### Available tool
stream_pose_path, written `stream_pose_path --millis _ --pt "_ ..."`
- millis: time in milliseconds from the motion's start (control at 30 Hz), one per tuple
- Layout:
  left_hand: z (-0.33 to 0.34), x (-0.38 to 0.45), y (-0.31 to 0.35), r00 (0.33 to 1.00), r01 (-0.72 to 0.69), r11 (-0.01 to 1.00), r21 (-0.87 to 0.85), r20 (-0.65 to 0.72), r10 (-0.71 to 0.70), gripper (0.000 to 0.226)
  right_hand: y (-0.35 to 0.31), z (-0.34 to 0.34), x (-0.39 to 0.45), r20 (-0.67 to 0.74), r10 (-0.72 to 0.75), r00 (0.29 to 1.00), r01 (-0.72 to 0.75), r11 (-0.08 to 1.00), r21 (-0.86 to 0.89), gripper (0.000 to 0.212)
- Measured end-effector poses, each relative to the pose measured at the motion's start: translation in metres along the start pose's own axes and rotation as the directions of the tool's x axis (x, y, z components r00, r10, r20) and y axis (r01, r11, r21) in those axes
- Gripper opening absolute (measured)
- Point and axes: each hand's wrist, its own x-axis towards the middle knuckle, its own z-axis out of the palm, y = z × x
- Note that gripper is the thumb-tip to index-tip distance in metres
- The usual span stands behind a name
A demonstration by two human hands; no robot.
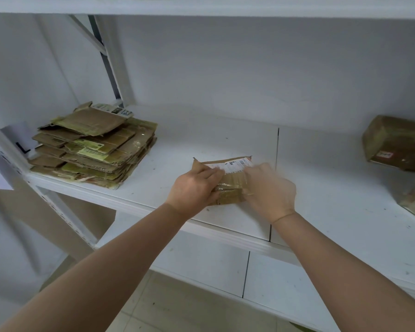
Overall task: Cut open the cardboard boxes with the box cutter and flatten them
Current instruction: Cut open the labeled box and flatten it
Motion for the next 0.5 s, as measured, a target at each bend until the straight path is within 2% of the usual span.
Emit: stream_pose_path --millis 100,167,233,300,400,433,500 --pt "0.007 -0.012 0.007 0.998 -0.066 0.993 0.095 -0.006 0.067 0.031 -0.004 0.003 -0.012 -0.013 -0.077 0.997 0.076 0.996 -0.051 0.028" --pt "0.010 -0.020 0.011 0.996 -0.087 0.990 0.109 0.000 0.087 0.031 -0.004 0.005 -0.029 0.022 -0.092 0.995 0.093 0.995 -0.036 0.033" --pt "0.009 -0.020 0.010 0.997 -0.077 0.995 0.058 0.011 0.077 0.032 -0.002 0.002 -0.039 0.052 -0.055 0.997 0.054 0.999 0.006 0.036" --pt "0.003 -0.018 0.007 0.994 -0.062 0.998 -0.030 0.089 0.064 0.030 0.001 -0.005 -0.038 0.065 -0.015 0.998 0.012 0.999 0.049 0.032" --pt "-0.006 -0.019 0.000 0.964 -0.021 0.997 -0.071 0.264 0.039 0.054 0.004 -0.015 -0.030 0.130 0.074 0.989 -0.088 0.990 0.110 0.025" --pt "-0.009 -0.020 -0.002 0.958 -0.002 0.997 -0.073 0.287 0.023 0.060 0.005 -0.015 -0.029 0.165 0.109 0.980 -0.133 0.981 0.143 0.023" --pt "-0.013 -0.022 -0.004 0.963 0.084 0.991 -0.103 0.264 -0.055 0.055 0.003 -0.017 -0.027 0.264 0.202 0.943 -0.262 0.941 0.214 0.020"
